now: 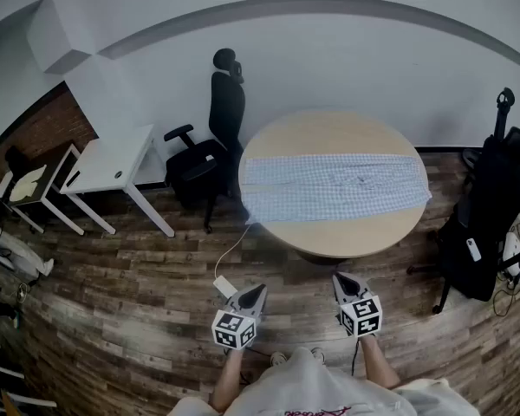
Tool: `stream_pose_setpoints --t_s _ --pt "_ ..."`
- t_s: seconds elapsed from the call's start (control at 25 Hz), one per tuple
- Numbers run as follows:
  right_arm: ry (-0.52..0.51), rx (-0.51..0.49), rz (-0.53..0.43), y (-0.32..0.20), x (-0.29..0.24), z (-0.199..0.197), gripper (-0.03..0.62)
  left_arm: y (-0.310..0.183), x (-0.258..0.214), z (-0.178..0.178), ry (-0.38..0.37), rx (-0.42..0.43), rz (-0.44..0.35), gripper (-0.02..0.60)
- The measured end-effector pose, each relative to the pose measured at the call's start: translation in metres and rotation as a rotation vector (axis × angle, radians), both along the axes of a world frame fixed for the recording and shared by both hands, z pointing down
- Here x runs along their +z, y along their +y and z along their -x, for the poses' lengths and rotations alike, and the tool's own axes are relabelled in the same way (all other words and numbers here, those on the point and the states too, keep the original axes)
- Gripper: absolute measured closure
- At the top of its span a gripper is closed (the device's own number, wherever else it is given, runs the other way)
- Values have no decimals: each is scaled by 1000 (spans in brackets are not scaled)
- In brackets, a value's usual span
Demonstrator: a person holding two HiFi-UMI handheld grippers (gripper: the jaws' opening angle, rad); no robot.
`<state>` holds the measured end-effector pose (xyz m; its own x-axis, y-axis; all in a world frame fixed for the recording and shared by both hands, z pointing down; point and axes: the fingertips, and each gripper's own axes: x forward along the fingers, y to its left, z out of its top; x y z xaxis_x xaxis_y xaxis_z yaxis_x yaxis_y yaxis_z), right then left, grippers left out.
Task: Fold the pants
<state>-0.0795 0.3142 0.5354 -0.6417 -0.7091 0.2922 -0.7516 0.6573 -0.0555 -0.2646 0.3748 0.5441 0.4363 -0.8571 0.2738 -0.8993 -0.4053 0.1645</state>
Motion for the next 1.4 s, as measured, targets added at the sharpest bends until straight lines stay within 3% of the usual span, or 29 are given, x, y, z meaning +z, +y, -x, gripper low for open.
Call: stream_pose_setpoints --t_s 0.8,1.16,1.4 --pt "-63 -84 40 -31 22 -46 565 -24 6 -61 -48 -39 30 548" --pt "-73 -104 60 -48 28 -31 565 -38 12 -55 -48 -44 53 548" --pt "-52 -97 60 -78 33 -10 565 -75 21 -36 -23 -29 51 548"
